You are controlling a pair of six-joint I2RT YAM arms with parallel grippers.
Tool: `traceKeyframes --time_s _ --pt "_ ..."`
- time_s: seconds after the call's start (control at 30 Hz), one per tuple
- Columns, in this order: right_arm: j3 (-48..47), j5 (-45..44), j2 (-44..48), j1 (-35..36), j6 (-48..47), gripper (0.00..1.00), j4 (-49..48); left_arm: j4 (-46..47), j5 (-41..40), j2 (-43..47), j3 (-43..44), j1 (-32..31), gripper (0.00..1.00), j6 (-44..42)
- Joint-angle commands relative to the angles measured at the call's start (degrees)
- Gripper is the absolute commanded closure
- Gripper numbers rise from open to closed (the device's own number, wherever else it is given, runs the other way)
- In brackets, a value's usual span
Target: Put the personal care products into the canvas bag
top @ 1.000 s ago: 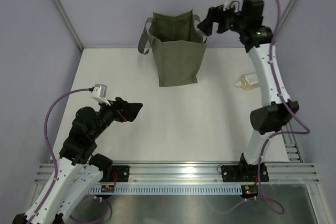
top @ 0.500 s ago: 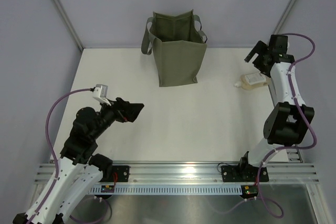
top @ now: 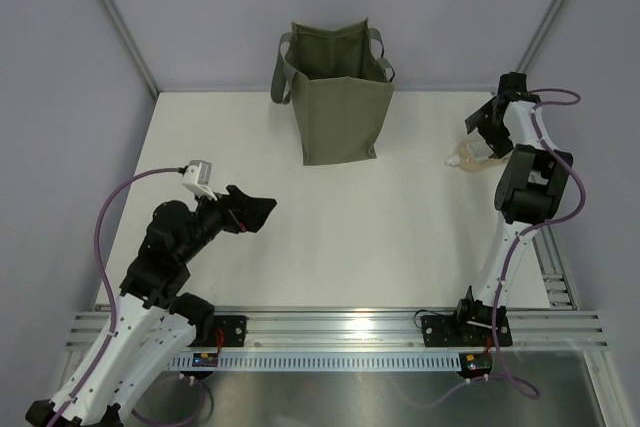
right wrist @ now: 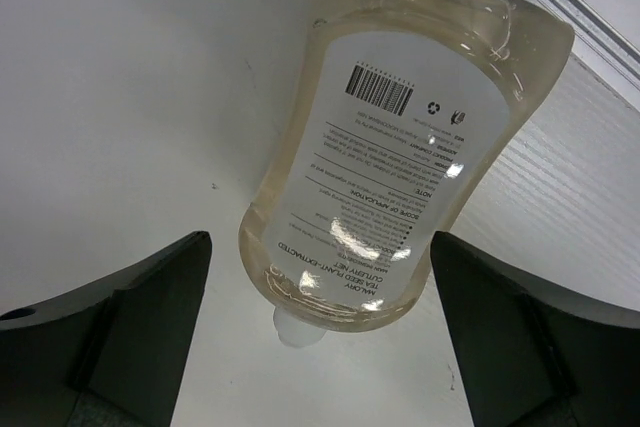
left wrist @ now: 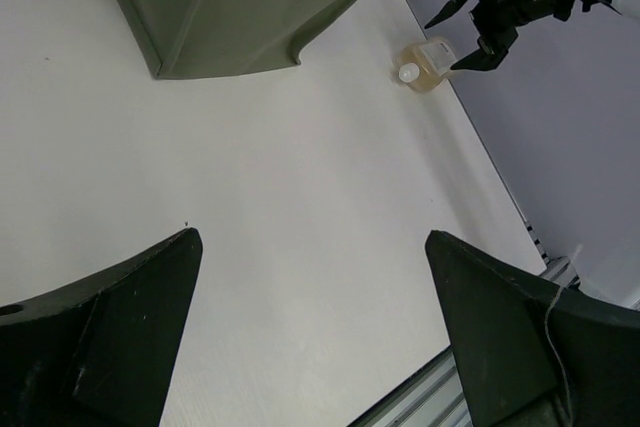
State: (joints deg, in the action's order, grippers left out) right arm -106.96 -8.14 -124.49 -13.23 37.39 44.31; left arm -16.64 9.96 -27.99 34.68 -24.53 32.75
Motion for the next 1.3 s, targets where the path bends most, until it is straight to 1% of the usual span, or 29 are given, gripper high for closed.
traceKeyframes --time_s 0.0,0.13,0.4,0.53,0.67,0.73,0.83,1.07,1.13,1.17,1.23,1.27 --pt "-4.75 -2.84 -1.98 -0.04 3.57 0.00 3.40 3.11 -0.64 -1.80 0.04 0.28 0.01 -1.64" --pt "-4.14 -4.16 -3.57 -0.21 3.92 0.00 3.85 3.55 -0.38 -3.56 0.66 0.28 0.01 -2.34" --pt "-8.61 -4.87 -9.10 -0.21 4.71 0.01 7.09 4.52 0.42 -4.88 0.57 0.28 0.01 -2.08" --pt "-7.13 -3.55 -8.23 -1.00 4.80 0.01 7.54 4.25 0.33 -4.18 0.66 0.28 0.01 -1.64" --pt "-8.79 -1.79 -9.10 -1.44 4.71 0.00 8.24 4.69 0.33 -4.18 0.74 0.28 0.01 -1.03" --pt "-9.49 -1.62 -9.54 -1.53 4.71 0.00 9.03 3.38 0.50 -4.18 2.05 0.28 0.01 -0.94" --pt "-10.99 -1.09 -10.34 -1.79 5.59 0.01 10.27 1.35 0.06 -2.60 2.94 0.28 0.01 -0.32" --pt "-13.89 2.25 -12.10 -1.88 3.23 0.01 12.02 -0.23 -1.16 1.09 2.76 0.28 0.01 1.70" --pt "-15.29 3.39 -12.97 -1.88 2.00 0.08 13.34 -0.76 -1.60 1.88 2.77 0.28 0.01 2.23" --pt "-15.30 3.83 -12.97 -1.88 1.21 0.15 13.43 -0.93 -1.61 1.97 2.85 0.28 0.01 2.31" --pt "-13.38 6.10 -11.84 -2.32 0.24 0.36 12.12 -1.02 -1.69 2.15 2.85 0.28 0.01 2.58" --pt "-12.67 7.51 -11.48 -2.50 -2.12 0.55 11.50 -1.28 -1.61 2.15 2.94 0.28 0.01 2.49"
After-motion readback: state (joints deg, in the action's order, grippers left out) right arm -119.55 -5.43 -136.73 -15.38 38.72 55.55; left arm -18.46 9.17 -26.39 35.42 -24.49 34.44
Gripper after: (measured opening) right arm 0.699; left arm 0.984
